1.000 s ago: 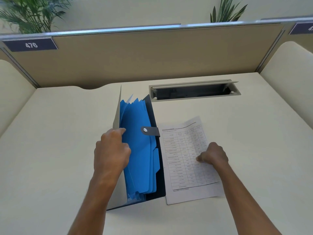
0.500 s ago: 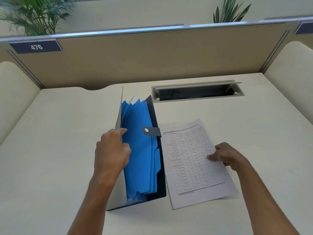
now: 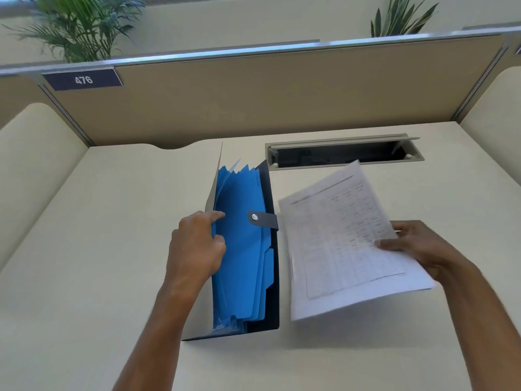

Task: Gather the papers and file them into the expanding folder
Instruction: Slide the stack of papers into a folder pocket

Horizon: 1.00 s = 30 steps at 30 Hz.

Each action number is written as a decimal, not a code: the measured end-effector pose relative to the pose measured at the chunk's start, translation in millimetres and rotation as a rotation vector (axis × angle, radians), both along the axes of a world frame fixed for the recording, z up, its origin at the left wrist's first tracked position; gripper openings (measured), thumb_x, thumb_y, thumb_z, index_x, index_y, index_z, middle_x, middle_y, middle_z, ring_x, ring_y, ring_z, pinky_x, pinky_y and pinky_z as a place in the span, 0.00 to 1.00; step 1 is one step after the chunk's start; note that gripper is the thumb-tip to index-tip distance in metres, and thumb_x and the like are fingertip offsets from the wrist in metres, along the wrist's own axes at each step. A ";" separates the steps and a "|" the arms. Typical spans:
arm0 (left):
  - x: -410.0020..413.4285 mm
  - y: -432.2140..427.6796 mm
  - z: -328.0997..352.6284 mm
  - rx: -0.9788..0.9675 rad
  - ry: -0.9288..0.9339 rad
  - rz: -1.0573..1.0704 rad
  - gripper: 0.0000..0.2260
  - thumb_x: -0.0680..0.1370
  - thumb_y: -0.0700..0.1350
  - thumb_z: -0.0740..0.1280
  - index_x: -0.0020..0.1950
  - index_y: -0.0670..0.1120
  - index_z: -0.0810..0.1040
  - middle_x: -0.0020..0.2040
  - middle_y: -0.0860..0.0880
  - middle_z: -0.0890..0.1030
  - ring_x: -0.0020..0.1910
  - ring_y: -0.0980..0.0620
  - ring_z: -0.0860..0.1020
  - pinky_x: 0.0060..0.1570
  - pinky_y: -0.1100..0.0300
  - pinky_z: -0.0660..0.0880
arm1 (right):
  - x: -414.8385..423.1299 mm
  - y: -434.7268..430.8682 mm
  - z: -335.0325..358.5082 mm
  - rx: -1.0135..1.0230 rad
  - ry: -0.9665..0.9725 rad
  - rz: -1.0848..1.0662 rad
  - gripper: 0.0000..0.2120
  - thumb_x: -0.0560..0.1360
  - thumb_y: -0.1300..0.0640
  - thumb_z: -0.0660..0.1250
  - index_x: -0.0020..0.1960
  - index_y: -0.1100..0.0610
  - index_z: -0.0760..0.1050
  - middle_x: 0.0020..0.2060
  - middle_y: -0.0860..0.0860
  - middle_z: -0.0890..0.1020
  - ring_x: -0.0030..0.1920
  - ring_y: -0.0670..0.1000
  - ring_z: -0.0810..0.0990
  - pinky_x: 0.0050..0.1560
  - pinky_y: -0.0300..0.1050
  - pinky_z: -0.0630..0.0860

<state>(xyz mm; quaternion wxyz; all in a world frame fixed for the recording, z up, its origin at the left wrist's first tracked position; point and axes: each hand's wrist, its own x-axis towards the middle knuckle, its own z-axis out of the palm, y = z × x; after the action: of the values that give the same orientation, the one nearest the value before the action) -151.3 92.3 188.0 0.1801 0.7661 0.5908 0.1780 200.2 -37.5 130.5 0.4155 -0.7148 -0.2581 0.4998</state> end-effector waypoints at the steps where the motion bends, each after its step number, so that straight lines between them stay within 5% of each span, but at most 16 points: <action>1: 0.2 0.1 -0.5 -0.001 -0.006 -0.005 0.22 0.72 0.34 0.66 0.64 0.49 0.79 0.58 0.46 0.82 0.47 0.43 0.81 0.52 0.51 0.76 | 0.1 -1.2 9.8 0.043 0.003 -0.044 0.15 0.70 0.71 0.72 0.56 0.65 0.80 0.43 0.57 0.87 0.41 0.59 0.87 0.33 0.46 0.82; 7: 3.7 -0.6 -4.4 -0.002 -0.039 -0.021 0.22 0.71 0.35 0.66 0.64 0.49 0.79 0.61 0.47 0.81 0.49 0.43 0.81 0.55 0.51 0.76 | -13.1 -9.0 60.1 0.368 0.001 -0.298 0.12 0.71 0.69 0.71 0.51 0.57 0.82 0.41 0.50 0.88 0.39 0.51 0.87 0.33 0.41 0.81; 15: 10.2 -1.1 -13.1 0.007 -0.041 -0.022 0.22 0.73 0.35 0.64 0.66 0.49 0.77 0.61 0.47 0.80 0.53 0.44 0.80 0.54 0.53 0.77 | -53.9 -3.0 86.4 0.572 -0.105 -0.277 0.14 0.72 0.68 0.71 0.47 0.49 0.84 0.49 0.46 0.87 0.47 0.50 0.86 0.43 0.42 0.82; 26: 14.9 -0.2 -15.7 0.040 -0.033 -0.015 0.19 0.75 0.36 0.65 0.65 0.47 0.77 0.62 0.46 0.80 0.57 0.44 0.80 0.57 0.53 0.75 | -119.4 3.3 82.2 0.512 -0.431 -0.116 0.15 0.76 0.62 0.69 0.57 0.44 0.80 0.48 0.39 0.84 0.48 0.44 0.84 0.45 0.38 0.82; 30: 14.3 0.7 -15.8 0.063 -0.036 -0.014 0.17 0.74 0.35 0.65 0.62 0.45 0.79 0.58 0.45 0.82 0.50 0.45 0.82 0.48 0.58 0.76 | -132.7 5.9 82.9 0.475 -0.412 -0.040 0.12 0.76 0.61 0.69 0.56 0.50 0.82 0.48 0.37 0.83 0.46 0.43 0.83 0.42 0.34 0.81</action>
<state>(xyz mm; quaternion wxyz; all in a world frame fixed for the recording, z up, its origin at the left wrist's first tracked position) -137.0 93.0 172.2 0.1674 0.7721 0.5763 0.2090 67.6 -31.6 213.4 0.5196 -0.6887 -0.4326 0.2618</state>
